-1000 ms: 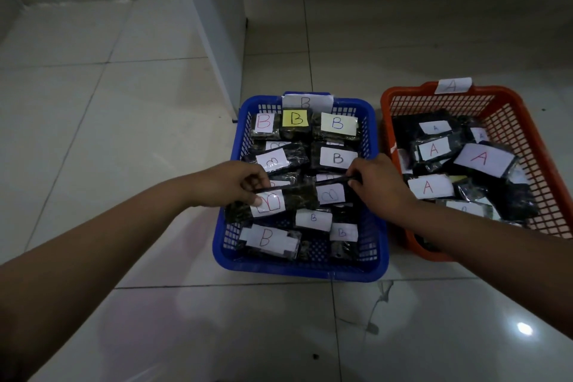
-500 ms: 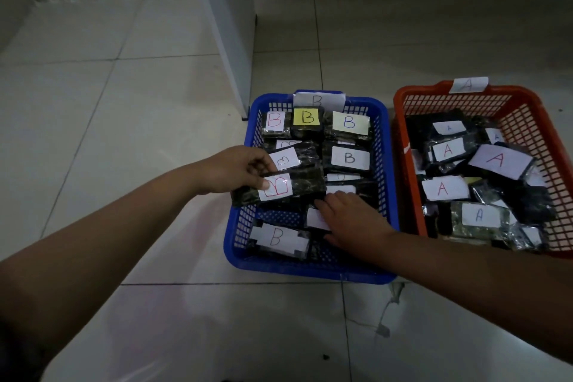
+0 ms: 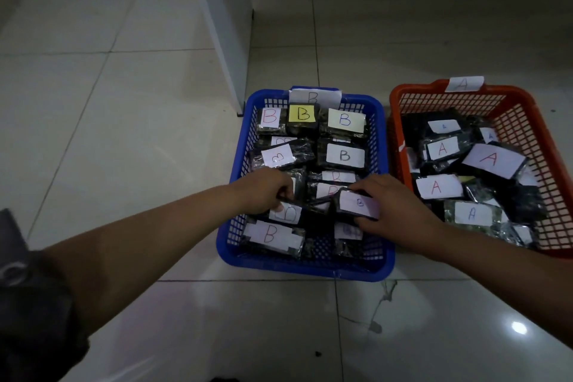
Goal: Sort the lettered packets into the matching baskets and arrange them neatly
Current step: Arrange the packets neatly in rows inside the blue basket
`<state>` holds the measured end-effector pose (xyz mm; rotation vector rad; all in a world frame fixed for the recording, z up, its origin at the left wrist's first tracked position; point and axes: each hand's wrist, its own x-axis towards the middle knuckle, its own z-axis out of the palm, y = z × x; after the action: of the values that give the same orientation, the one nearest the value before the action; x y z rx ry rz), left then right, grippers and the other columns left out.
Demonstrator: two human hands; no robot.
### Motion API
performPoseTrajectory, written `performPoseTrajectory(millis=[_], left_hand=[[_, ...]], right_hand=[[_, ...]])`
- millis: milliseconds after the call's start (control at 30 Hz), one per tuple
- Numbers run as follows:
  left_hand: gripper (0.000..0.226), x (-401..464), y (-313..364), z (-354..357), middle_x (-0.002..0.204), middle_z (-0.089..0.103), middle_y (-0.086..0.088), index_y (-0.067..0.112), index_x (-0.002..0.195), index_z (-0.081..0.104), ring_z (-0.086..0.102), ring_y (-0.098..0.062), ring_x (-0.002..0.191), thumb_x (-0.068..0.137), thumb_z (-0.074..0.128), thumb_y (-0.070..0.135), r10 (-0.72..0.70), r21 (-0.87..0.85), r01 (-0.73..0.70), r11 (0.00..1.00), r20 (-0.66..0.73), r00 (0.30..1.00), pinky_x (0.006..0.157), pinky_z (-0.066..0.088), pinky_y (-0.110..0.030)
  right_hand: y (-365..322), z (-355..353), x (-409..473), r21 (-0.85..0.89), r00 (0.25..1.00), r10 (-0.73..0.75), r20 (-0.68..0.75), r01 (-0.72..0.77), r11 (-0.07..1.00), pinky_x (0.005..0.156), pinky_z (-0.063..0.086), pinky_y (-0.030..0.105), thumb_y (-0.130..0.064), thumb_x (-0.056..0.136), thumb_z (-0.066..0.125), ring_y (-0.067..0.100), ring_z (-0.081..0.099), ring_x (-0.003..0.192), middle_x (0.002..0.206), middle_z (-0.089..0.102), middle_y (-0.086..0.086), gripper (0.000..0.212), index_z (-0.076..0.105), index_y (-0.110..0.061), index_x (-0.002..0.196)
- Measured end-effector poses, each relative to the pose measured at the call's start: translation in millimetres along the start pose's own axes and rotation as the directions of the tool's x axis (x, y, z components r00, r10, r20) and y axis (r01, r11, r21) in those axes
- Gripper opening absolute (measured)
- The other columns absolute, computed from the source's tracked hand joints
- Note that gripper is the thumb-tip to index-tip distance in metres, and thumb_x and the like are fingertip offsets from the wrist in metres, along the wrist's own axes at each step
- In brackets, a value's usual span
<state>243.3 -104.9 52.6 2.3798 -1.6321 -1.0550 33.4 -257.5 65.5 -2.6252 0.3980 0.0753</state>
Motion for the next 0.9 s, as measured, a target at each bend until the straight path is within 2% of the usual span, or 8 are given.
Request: performPoseTrajectory(millis=[100,233,400,467,633,700,800,900], left_hand=[[0.026,-0.6,-3.8,5.8,0.106,0.064,-0.007,0.01,0.107,0.064,0.057,-0.018,0.095,0.081,0.069,0.009,0.015,0.051,-0.013,0.999,-0.036,0.999,0.079,0.044,-0.027],[0.017,-4.5,-8.0,14.4,0.098,0.064,-0.008,0.009,0.1,0.063,0.06,-0.021,0.089,0.083,0.064,0.008,0.023,0.153,-0.011,0.988,-0.075,0.997,0.077,0.052,-0.039],[0.031,-7.4,-8.9,14.0,0.102,0.065,-0.008,0.017,0.119,0.064,0.062,-0.021,0.093,0.089,0.061,0.024,0.068,0.306,-0.041,0.951,-0.078,0.995,0.079,0.053,-0.035],[0.033,-6.7,-5.3,6.3,0.104,0.066,-0.006,0.018,0.119,0.065,0.062,-0.02,0.095,0.089,0.06,0.031,0.064,0.26,-0.054,0.964,-0.029,0.998,0.082,0.052,-0.034],[0.032,10.1,23.2,-7.1,0.115,0.065,-0.004,0.015,0.117,0.065,0.059,-0.016,0.101,0.093,0.055,0.034,0.071,-0.055,-0.078,0.995,-0.116,0.991,0.083,0.044,-0.026],[0.033,21.5,32.5,-4.7,0.111,0.066,-0.006,0.013,0.111,0.067,0.06,-0.018,0.097,0.091,0.057,0.038,0.052,-0.018,-0.053,0.998,-0.043,0.998,0.082,0.048,-0.029],[0.042,32.9,40.3,3.1,0.098,0.066,-0.008,0.007,0.101,0.067,0.06,-0.02,0.087,0.086,0.061,0.046,-0.022,0.086,0.017,0.996,0.066,0.998,0.071,0.049,-0.03],[0.04,40.0,41.4,9.6,0.098,0.068,-0.008,0.006,0.099,0.069,0.062,-0.021,0.088,0.081,0.068,0.042,-0.069,0.04,0.068,0.997,0.046,0.997,0.073,0.051,-0.031]], right_hand=[[-1.1,3.1,5.5,-0.022,0.997,-0.016,0.073,0.017,1.0,0.09,0.037,0.024,-0.031,0.075,0.074,0.018,0.051,0.109,0.118,0.056,0.0,0.054,0.053,-0.019,0.124],[-6.5,8.5,10.4,-0.037,0.992,-0.03,0.124,0.035,0.999,0.088,0.045,0.035,-0.034,0.075,0.073,0.018,0.055,0.103,0.114,0.057,0.0,0.05,0.052,-0.021,0.118],[-8.9,5.1,12.5,0.029,0.998,-0.023,0.061,0.021,0.999,0.086,0.041,0.025,-0.025,0.074,0.074,0.015,0.052,0.103,0.113,0.054,-0.002,0.048,0.052,-0.019,0.116],[-5.9,0.7,13.6,0.066,0.999,0.015,0.041,-0.017,0.998,0.086,0.037,0.02,-0.022,0.075,0.074,0.014,0.05,0.107,0.116,0.052,-0.001,0.05,0.052,-0.018,0.119],[2.7,-16.9,9.6,0.125,0.999,0.042,-0.027,-0.038,0.991,0.085,0.038,0.023,-0.021,0.072,0.077,0.012,0.049,0.105,0.113,0.053,0.0,0.051,0.054,-0.017,0.117],[5.5,-24.1,5.5,0.143,0.995,0.076,-0.068,-0.066,0.988,0.082,0.037,0.021,-0.021,0.071,0.077,0.009,0.048,0.101,0.11,0.053,-0.003,0.05,0.055,-0.017,0.116],[11.3,-33.1,-1.5,0.176,0.986,0.12,-0.116,-0.099,0.979,0.078,0.038,0.02,-0.018,0.07,0.077,0.007,0.049,0.097,0.106,0.053,-0.006,0.049,0.056,-0.017,0.114],[16.2,-36.3,-8.3,0.195,0.986,0.128,-0.111,-0.105,0.975,0.074,0.038,0.011,-0.019,0.07,0.079,0.005,0.05,0.095,0.104,0.054,-0.008,0.048,0.057,-0.02,0.113]])
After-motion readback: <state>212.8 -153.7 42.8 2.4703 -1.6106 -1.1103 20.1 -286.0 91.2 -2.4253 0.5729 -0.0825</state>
